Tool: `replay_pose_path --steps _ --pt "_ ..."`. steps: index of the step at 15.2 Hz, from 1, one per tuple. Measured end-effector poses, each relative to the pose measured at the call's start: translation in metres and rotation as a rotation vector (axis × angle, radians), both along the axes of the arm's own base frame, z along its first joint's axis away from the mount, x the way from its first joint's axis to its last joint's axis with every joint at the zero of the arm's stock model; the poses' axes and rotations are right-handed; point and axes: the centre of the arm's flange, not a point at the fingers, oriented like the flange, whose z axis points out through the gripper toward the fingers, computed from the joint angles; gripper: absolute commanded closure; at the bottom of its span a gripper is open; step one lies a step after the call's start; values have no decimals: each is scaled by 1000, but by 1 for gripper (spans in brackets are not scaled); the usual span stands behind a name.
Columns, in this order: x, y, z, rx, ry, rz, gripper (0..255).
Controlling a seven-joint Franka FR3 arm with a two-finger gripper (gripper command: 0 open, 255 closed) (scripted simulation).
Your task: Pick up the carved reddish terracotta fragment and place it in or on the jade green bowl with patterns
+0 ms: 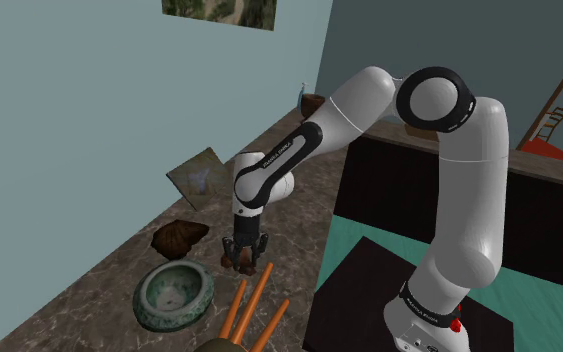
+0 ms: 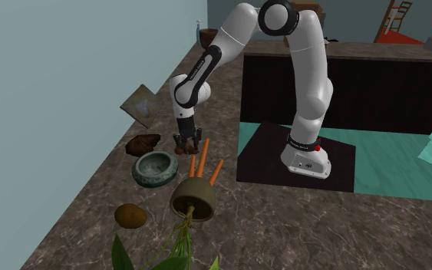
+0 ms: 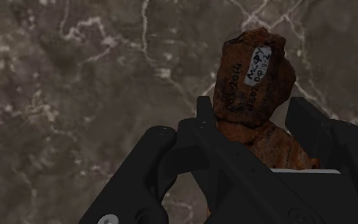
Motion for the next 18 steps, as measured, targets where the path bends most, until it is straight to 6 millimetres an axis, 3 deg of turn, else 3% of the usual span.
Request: replay_pose_path --steps 4,18 --pt "-1 1 13 1 1 1 255" --pt "-1 1 88 1 1 1 255"
